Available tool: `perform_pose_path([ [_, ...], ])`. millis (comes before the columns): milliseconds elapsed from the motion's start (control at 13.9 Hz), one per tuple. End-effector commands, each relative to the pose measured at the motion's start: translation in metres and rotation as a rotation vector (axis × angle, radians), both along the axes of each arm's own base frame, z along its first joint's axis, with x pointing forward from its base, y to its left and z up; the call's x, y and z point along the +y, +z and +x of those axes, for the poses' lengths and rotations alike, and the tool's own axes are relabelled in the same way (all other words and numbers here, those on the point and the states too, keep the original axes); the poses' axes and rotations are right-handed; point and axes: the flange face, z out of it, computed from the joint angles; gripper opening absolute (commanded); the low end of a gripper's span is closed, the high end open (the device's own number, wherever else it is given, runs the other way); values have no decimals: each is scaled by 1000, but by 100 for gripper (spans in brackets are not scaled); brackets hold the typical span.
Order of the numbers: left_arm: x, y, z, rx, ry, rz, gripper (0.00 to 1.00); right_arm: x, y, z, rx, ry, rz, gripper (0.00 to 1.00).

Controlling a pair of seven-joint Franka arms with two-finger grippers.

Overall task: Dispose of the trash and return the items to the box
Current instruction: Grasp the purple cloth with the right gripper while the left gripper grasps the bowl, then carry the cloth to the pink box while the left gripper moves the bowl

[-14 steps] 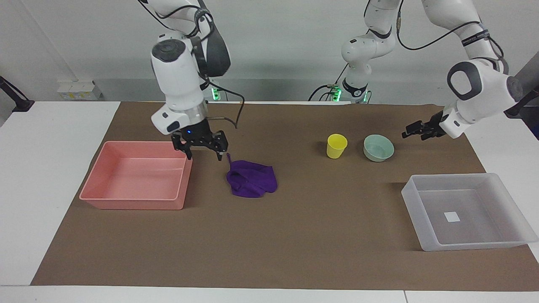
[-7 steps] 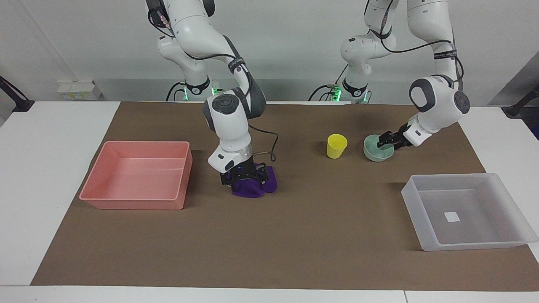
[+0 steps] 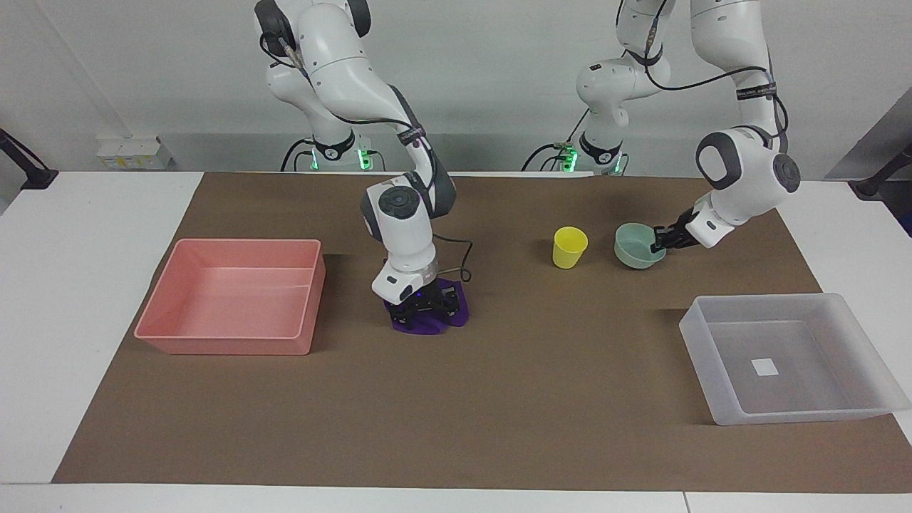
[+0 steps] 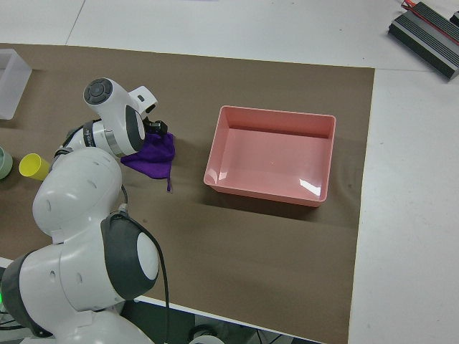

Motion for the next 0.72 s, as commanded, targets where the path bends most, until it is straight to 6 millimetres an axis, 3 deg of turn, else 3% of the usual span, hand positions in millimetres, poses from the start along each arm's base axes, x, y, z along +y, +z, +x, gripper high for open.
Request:
perform_pose_path([
  [0, 24, 45, 26, 5, 19, -39, 0, -8, 4, -8, -1, 4, -6, 0],
  [216, 62, 113, 62, -12, 36, -57, 0, -3, 9, -9, 25, -105, 6, 0],
  [359, 85, 148, 99, -47, 73, -40, 0, -1, 26, -6, 37, -145, 6, 0],
  [647, 116, 140, 167, -114, 124, 61, 0, -17, 85, -6, 53, -195, 2, 0],
])
